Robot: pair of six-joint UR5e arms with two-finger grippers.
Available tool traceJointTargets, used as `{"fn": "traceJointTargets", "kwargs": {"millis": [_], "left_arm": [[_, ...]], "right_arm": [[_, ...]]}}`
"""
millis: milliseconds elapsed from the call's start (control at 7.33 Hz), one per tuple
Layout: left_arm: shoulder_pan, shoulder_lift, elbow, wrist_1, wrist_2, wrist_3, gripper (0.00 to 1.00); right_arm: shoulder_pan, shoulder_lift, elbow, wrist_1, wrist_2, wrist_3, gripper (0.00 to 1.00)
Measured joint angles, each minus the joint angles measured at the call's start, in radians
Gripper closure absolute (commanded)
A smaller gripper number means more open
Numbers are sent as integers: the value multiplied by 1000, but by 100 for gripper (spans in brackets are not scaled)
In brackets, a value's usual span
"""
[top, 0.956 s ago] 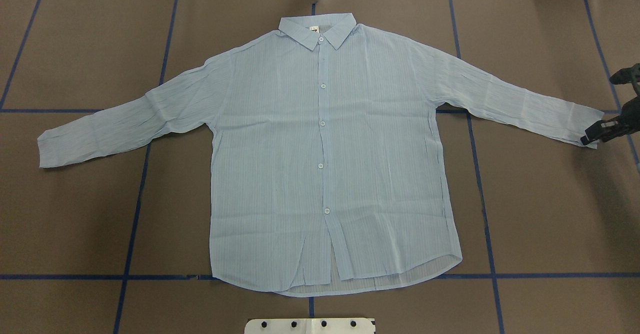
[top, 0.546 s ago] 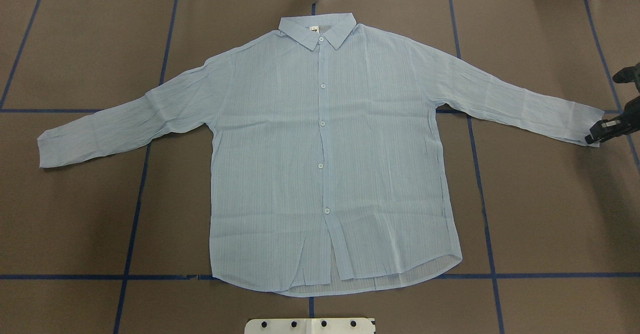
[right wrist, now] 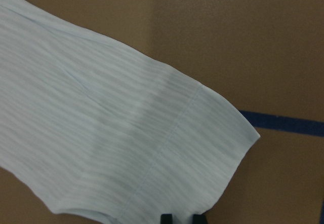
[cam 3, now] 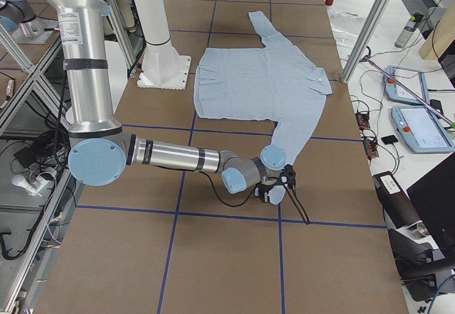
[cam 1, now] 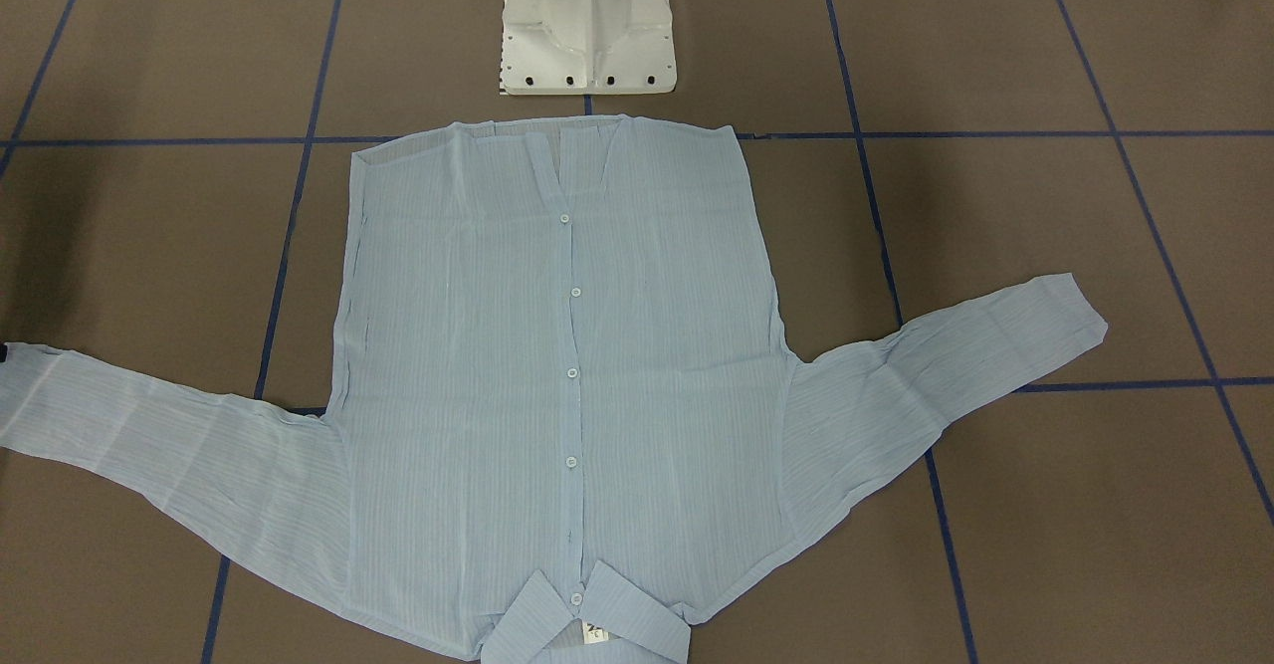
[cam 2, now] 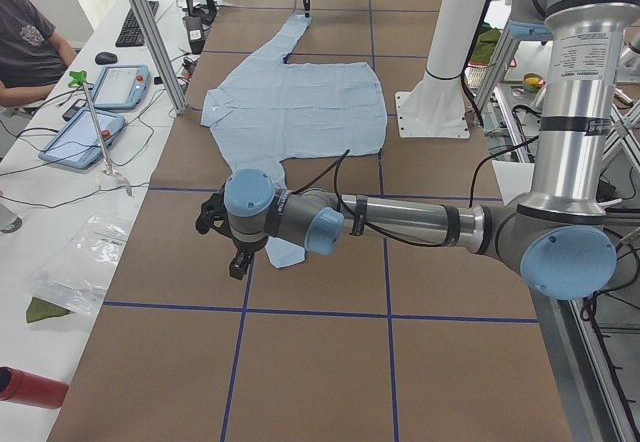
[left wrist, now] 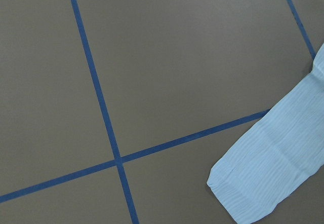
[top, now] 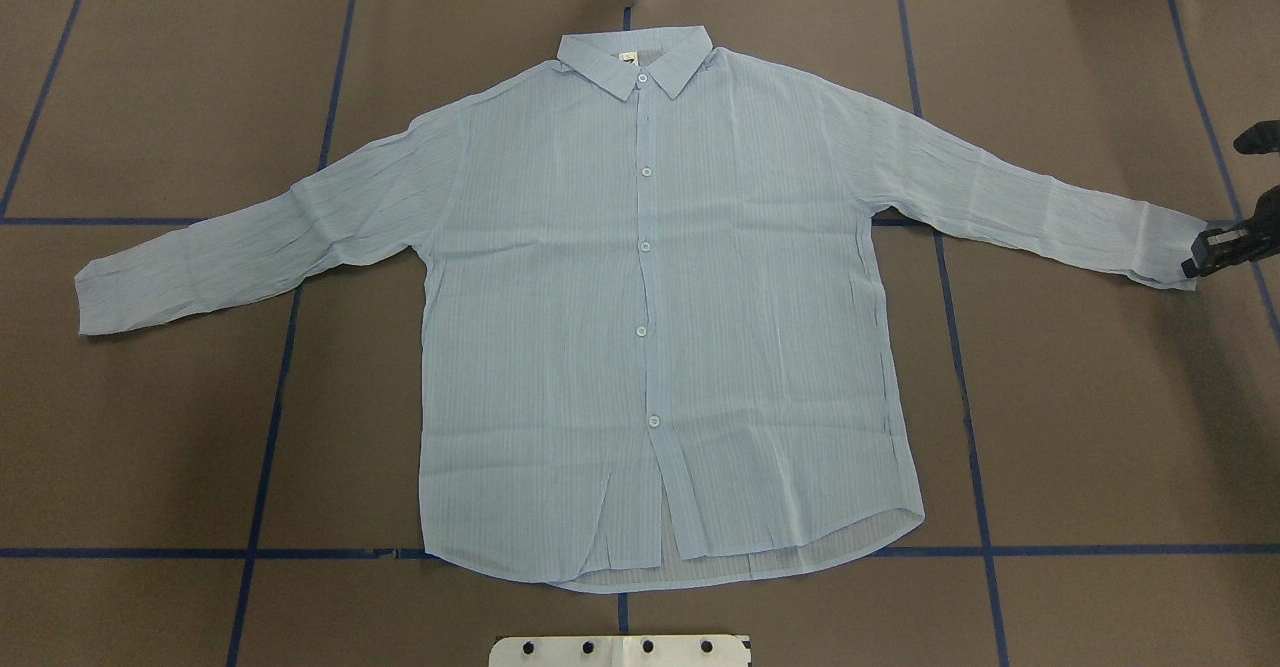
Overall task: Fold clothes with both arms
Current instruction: 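Lower the right gripper onto the cuff of the sleeve nearest it and grasp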
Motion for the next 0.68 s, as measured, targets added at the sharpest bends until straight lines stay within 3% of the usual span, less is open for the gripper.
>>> {"fn": "traceJointTargets", "kwargs": {"millis": [410,683], "left_arm": [[0,0,0,0,0,0,0],[0,1,1,0,1,0,0]], "right_arm": [[8,-1,41,0,0,6,100],[17,-4,134,-1,17,7,100]]}}
